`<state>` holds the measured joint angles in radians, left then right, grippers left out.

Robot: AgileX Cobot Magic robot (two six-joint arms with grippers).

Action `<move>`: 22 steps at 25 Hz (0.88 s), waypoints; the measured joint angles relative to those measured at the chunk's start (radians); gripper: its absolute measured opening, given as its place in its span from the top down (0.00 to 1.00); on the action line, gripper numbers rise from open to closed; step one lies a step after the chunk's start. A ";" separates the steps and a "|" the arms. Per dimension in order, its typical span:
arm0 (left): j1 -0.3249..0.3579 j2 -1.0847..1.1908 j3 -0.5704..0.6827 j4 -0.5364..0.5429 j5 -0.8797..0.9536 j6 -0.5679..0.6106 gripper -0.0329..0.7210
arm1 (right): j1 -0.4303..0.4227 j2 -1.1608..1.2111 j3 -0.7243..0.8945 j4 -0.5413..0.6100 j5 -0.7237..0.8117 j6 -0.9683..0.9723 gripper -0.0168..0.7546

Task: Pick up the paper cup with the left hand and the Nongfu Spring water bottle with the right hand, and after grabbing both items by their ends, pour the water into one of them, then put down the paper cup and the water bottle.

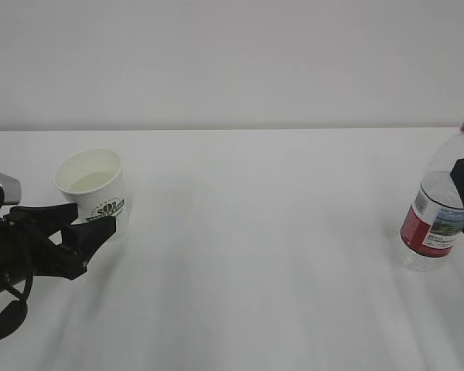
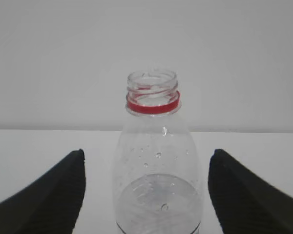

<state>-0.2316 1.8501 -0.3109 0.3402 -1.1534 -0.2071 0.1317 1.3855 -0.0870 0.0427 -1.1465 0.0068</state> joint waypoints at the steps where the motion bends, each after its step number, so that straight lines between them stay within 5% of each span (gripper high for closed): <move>1: 0.000 -0.017 0.002 -0.002 0.000 0.000 0.24 | 0.000 -0.007 0.000 0.005 0.000 0.000 0.22; 13: 0.000 -0.196 0.005 -0.079 0.002 0.000 0.27 | 0.000 -0.126 -0.032 0.046 0.016 0.000 0.22; 22: 0.000 -0.347 0.009 -0.081 0.005 0.000 0.29 | 0.000 -0.231 -0.164 0.050 0.190 0.000 0.22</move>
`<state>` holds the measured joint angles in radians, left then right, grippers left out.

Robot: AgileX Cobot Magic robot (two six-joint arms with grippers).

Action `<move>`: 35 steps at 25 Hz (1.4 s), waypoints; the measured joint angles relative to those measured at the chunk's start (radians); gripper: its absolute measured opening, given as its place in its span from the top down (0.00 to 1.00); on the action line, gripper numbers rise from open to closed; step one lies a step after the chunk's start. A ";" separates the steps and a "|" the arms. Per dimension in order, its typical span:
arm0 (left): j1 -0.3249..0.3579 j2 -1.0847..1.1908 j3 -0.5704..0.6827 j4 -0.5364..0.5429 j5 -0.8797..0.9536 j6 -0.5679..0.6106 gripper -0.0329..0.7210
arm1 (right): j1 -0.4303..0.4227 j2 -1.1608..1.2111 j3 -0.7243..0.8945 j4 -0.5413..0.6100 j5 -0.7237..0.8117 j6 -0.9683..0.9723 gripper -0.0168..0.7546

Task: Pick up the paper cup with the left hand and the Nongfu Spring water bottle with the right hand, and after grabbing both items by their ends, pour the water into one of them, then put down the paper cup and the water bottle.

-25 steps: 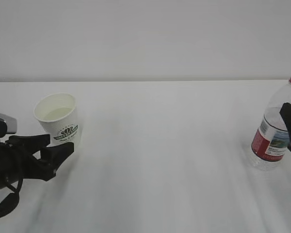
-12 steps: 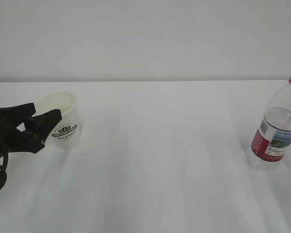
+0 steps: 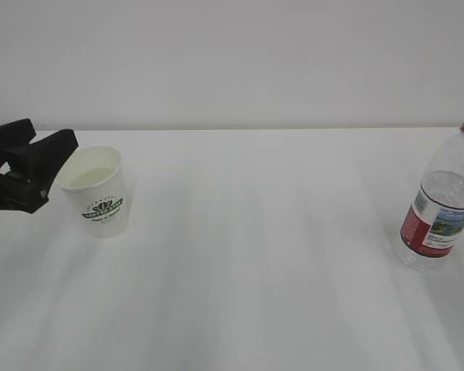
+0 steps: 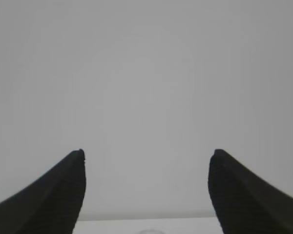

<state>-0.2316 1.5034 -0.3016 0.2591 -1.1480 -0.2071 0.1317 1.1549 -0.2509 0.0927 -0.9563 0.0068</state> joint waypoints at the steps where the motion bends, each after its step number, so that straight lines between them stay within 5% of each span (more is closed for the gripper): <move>1: 0.000 -0.022 0.000 -0.005 0.013 0.000 0.29 | 0.000 -0.012 -0.017 0.000 0.022 0.000 0.22; 16: 0.000 -0.343 0.002 -0.040 0.317 -0.083 0.30 | 0.000 -0.243 -0.240 0.002 0.415 -0.040 0.22; 35: 0.000 -0.781 0.012 -0.040 0.772 -0.088 0.30 | 0.000 -0.544 -0.255 0.002 0.765 -0.045 0.22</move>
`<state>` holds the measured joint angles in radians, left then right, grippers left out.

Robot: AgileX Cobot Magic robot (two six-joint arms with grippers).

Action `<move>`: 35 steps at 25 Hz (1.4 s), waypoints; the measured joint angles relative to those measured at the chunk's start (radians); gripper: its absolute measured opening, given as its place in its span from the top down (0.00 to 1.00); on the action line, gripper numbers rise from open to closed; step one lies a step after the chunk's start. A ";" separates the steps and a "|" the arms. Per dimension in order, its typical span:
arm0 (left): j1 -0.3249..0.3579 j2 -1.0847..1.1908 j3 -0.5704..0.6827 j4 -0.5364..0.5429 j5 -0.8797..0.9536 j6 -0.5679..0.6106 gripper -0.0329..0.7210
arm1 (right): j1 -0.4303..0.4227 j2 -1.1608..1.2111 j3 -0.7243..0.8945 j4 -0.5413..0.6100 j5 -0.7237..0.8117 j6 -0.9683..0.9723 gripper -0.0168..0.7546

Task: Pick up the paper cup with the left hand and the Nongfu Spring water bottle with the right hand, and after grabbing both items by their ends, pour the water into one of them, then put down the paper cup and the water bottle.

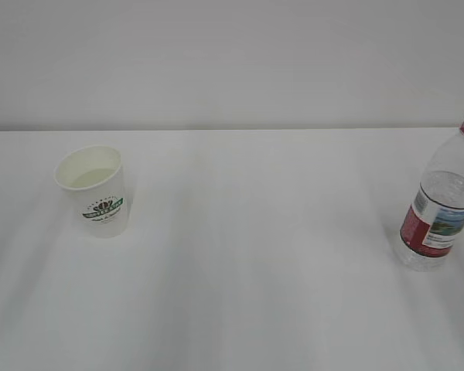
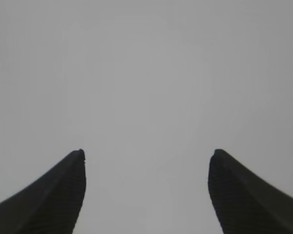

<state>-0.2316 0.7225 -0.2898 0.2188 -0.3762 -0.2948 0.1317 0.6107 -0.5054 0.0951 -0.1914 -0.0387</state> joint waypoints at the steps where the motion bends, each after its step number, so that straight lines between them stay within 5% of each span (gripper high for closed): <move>1: 0.000 -0.020 0.000 0.000 0.018 0.000 0.30 | 0.000 -0.011 0.000 0.000 0.016 0.000 0.22; 21: 0.000 -0.286 -0.206 -0.006 0.647 0.000 0.30 | 0.000 -0.255 -0.017 -0.035 0.356 -0.001 0.22; 35: 0.000 -0.465 -0.239 -0.006 0.839 0.000 0.36 | 0.000 -0.416 -0.133 -0.181 0.795 -0.003 0.22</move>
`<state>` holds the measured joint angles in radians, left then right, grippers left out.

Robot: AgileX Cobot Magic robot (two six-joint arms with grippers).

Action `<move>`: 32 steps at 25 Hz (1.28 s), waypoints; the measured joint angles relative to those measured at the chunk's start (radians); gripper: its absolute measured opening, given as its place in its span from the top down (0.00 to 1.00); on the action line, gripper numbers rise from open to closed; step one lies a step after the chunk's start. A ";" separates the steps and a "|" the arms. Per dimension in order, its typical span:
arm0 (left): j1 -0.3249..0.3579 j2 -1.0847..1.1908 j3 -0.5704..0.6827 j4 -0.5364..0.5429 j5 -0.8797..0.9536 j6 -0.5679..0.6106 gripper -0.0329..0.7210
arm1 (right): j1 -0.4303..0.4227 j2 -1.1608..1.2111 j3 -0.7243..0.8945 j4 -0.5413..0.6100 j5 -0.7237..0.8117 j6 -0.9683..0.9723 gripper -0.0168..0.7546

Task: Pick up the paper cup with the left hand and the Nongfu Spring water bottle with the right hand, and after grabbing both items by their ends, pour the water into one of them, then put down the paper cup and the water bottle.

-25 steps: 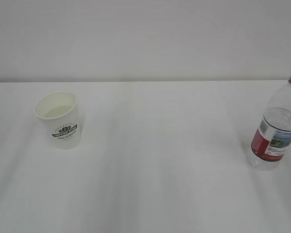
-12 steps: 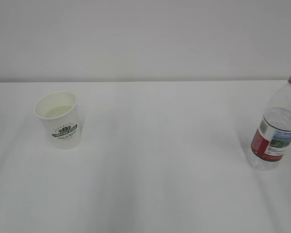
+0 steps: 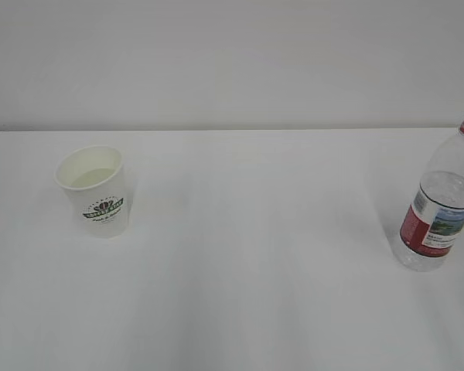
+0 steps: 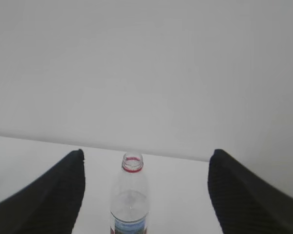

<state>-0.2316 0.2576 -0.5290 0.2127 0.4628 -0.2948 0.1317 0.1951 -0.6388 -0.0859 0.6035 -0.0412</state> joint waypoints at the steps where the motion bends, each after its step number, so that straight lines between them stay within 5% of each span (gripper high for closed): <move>1: 0.000 -0.009 0.000 0.000 0.020 0.000 0.37 | 0.000 -0.009 -0.002 -0.007 0.032 0.000 0.22; 19: 0.000 -0.152 -0.040 -0.016 0.493 0.090 0.38 | 0.000 -0.088 -0.046 -0.095 0.607 0.000 0.22; 32: 0.000 -0.152 -0.044 -0.141 0.654 0.107 0.38 | 0.000 -0.092 -0.046 -0.104 0.643 0.041 0.22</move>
<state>-0.2316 0.1061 -0.5733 0.0718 1.1165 -0.1881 0.1317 0.1033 -0.6850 -0.1896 1.2468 0.0000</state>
